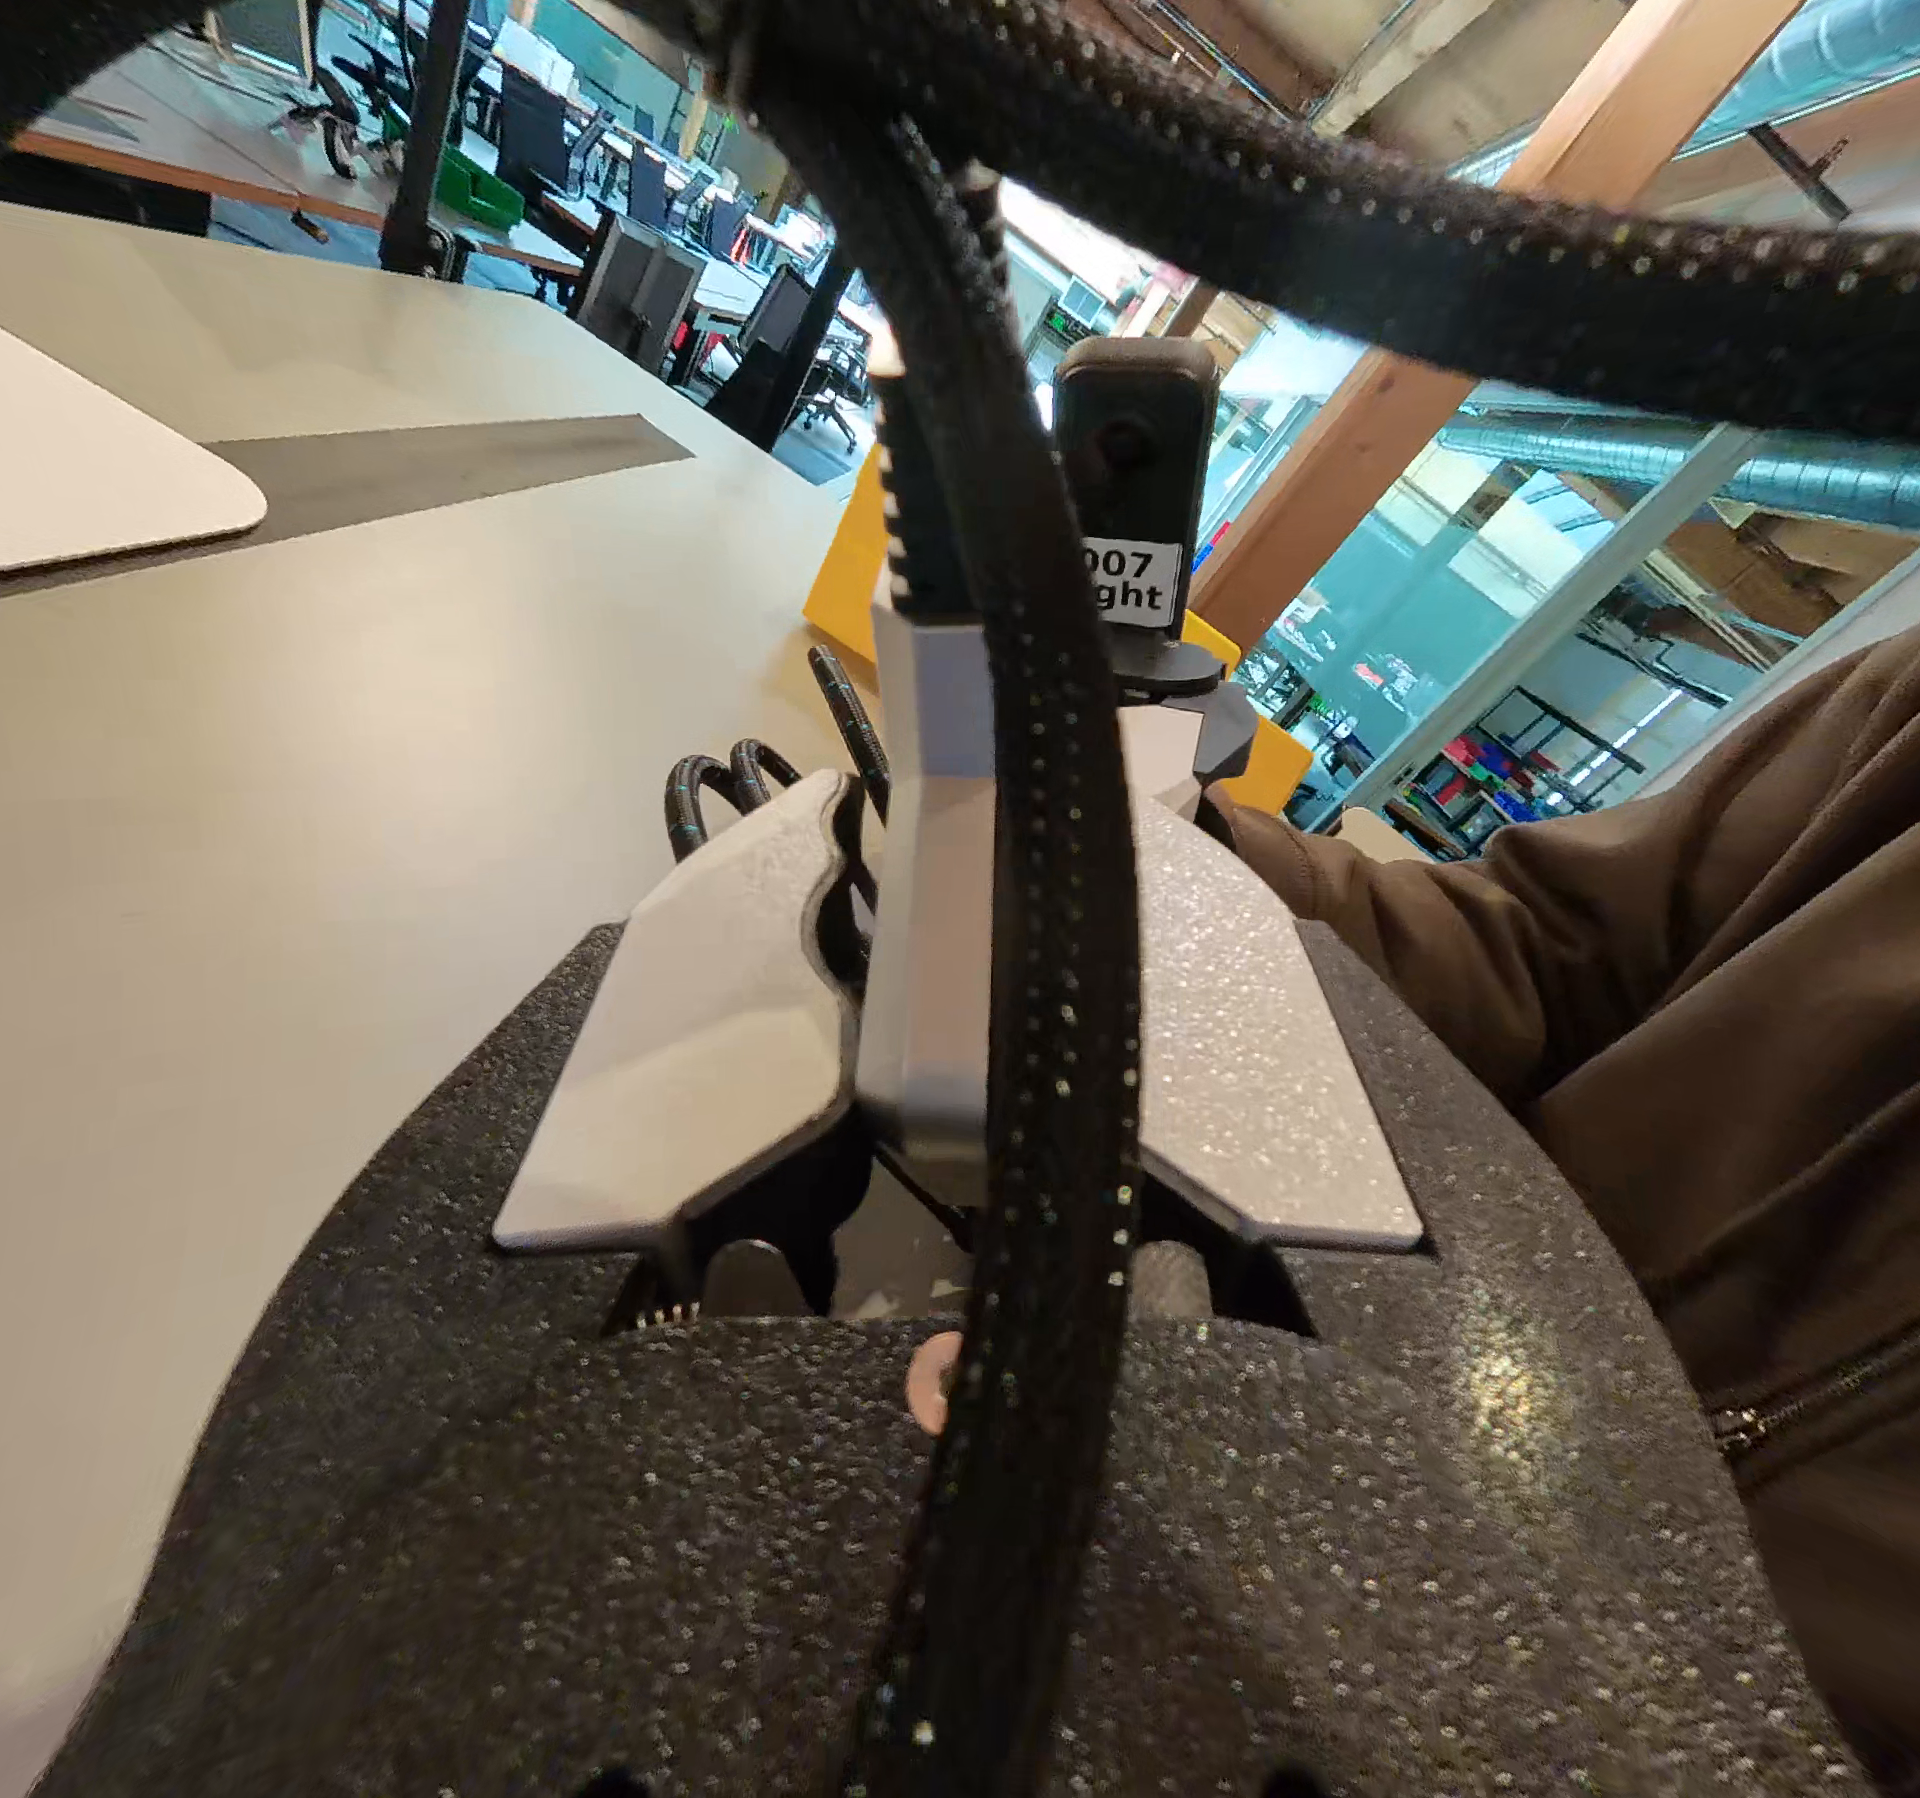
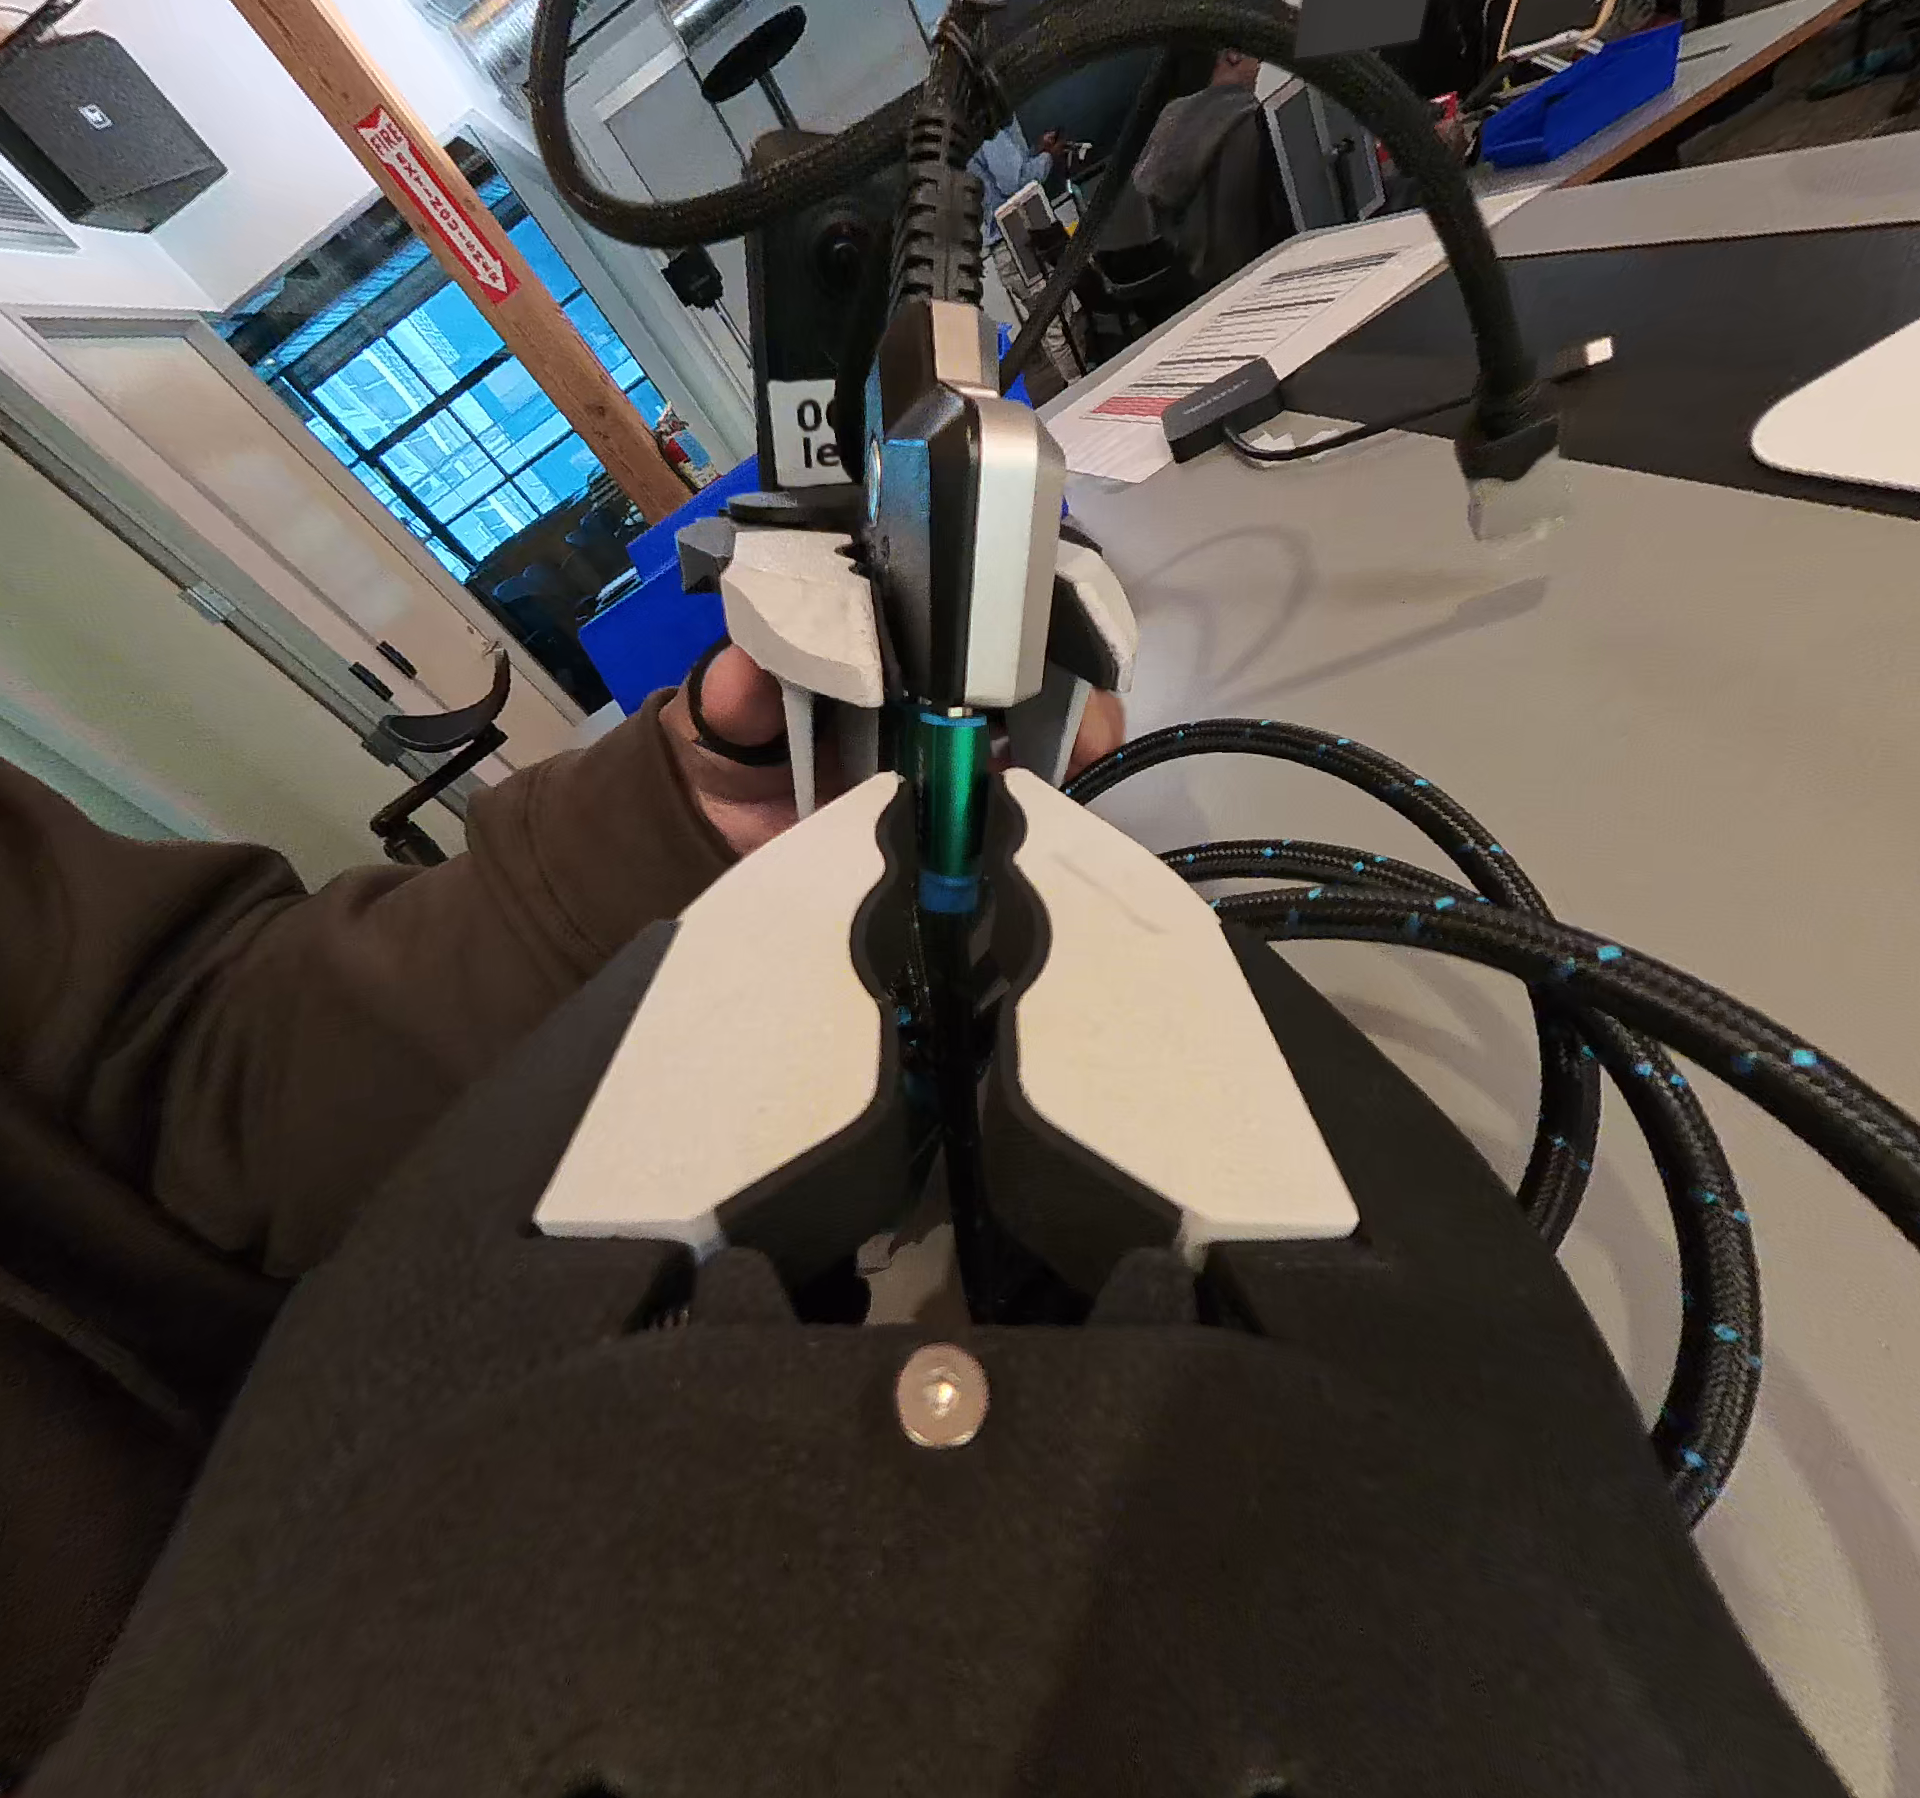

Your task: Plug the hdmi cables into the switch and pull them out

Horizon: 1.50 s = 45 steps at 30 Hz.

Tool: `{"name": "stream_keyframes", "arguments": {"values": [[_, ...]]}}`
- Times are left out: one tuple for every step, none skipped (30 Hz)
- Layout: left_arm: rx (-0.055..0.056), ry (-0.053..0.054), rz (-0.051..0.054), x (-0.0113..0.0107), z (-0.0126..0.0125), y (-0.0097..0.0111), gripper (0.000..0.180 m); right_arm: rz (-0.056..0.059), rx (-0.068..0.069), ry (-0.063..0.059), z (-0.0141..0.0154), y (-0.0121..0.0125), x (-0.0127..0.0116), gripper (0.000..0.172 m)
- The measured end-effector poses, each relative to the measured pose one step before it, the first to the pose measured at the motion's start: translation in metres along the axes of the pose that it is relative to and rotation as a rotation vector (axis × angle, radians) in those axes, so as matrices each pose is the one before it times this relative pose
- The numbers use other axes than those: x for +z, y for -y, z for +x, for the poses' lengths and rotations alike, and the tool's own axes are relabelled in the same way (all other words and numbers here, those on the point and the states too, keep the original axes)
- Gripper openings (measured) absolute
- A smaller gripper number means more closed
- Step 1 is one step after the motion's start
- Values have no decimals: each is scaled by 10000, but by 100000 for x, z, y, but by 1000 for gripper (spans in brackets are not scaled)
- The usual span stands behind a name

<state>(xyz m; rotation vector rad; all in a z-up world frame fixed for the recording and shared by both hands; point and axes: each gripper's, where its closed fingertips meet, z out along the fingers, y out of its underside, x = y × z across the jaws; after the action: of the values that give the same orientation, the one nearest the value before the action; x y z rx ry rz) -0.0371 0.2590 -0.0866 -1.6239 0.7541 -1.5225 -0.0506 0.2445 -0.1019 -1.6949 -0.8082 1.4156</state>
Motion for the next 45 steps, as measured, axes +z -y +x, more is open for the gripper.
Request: {"name": "stream_keyframes", "arguments": {"values": [[255,118,-22,-90,-120,-5,40,-21,-77,-24,14,-13,73,12],[133,104,58,-74,-116,102,40,7,-54,-37,35,34,77,12],[9,78,54,-45,-140,123,40,26,-50,-45,57,65,62,12],[3,155,81,-8,-240,127,42,23,-41,-55,107,80,18,13],[56,186,99,17,-236,104,43,13,-20,-39,115,64,-21,13],[74,292,128,11,-369,167,48,14,-19,-67,172,48,-78,13],[24,325,293,-153,-415,438,53,1,-40,-127,252,31,-131,13],[-43,130,452,-353,-175,712,45,-7,-56,-141,252,11,-174,12],[-65,-10,547,-543,-11,908,38,16,-57,-119,228,58,-208,12],[-57,27,424,-538,-86,765,32,32,-17,-62,150,70,-169,12],[-9,-15,177,-397,-21,358,25,9,-1,-50,106,22,-76,12],[-40,-10,-99,-136,-32,-122,25,-33,-10,-14,30,-47,9,12],[-107,-54,-55,-49,-10,-129,25,-38,-34,-9,-24,-60,39,12],[-136,-111,23,-47,20,-37,25,-21,-46,-17,-30,-42,24,12],[-153,-132,8,-2,51,-45,25,-13,-39,-6,-35,-26,13,12],[-125,-56,2,32,1,-43,25,-4,-17,-9,-1,-6,1,12],[-54,9,-16,35,-53,-62,26,-9,7,-3,14,-16,-12,12],[-28,-35,-19,23,30,-68,28,-11,22,13,10,-18,-27,12],[-99,-139,12,17,158,-44,31,5,22,17,5,-2,-47,12],[-161,-199,31,-4,191,0,34,16,16,20,-9,16,-43,12],[-142,-179,62,-21,157,34,38,18,12,25,-31,23,-26,12],[-89,-108,67,-20,80,30,38,7,12,23,-12,9,-9,12],[-55,-61,57,-9,31,24,39,6,11,16,-5,9,0,12],[-65,-44,36,3,28,19,41,16,10,21,-19,26,-15,12],[-47,-53,16,12,41,3,41,28,17,35,-35,42,-36,12],[-41,-30,7,14,21,-9,42,27,22,37,-25,36,-43,12],[-17,11,-7,22,-33,-31,42,20,12,20,-12,22,-22,12],[-1,23,-18,28,-47,-34,44,14,-1,10,-9,27,-20,12],[-29,136,-156,70,-205,-240,48,45,0,41,-57,63,-10,12],[31,247,-403,197,-414,-637,51,107,27,103,-138,146,-45,12],[80,250,-360,266,-387,-608,55,144,50,154,-185,189,-63,12],[51,25,-145,268,-7,-283,56,116,57,139,-155,154,-59,12],[29,-212,144,208,407,187,51,33,37,30,-9,47,-27,12],[31,-209,324,142,426,457,45,-29,10,-81,120,-47,13,12],[-9,-204,285,125,359,387,36,-48,-18,-78,86,-72,61,12],[-74,-94,94,164,87,38,34,-24,-42,6,-50,-32,39,12],[-31,-13,-26,127,-110,-214,30,-14,-22,13,-37,-25,13,12],[-102,-20,70,107,-98,-81,29,6,29,-25,54,-5,2,12],[-147,-80,128,70,-2,52,26,28,46,-9,51,36,-37,12],[-102,-209,79,72,204,39,24,51,10,-29,58,65,-30,12],[-28,-175,10,113,208,-16,21,83,-23,-161,142,116,-2,13],[86,-16,-104,178,37,-162,20,102,-29,-199,98,147,17,13],[89,-47,-205,204,85,-277,20,31,0,-132,15,15,41,14],[31,-16,21,91,38,38,20,33,63,-24,-19,14,-22,13],[34,75,12,52,-61,-4,20,-26,189,59,19,-11,-37,13]]}}
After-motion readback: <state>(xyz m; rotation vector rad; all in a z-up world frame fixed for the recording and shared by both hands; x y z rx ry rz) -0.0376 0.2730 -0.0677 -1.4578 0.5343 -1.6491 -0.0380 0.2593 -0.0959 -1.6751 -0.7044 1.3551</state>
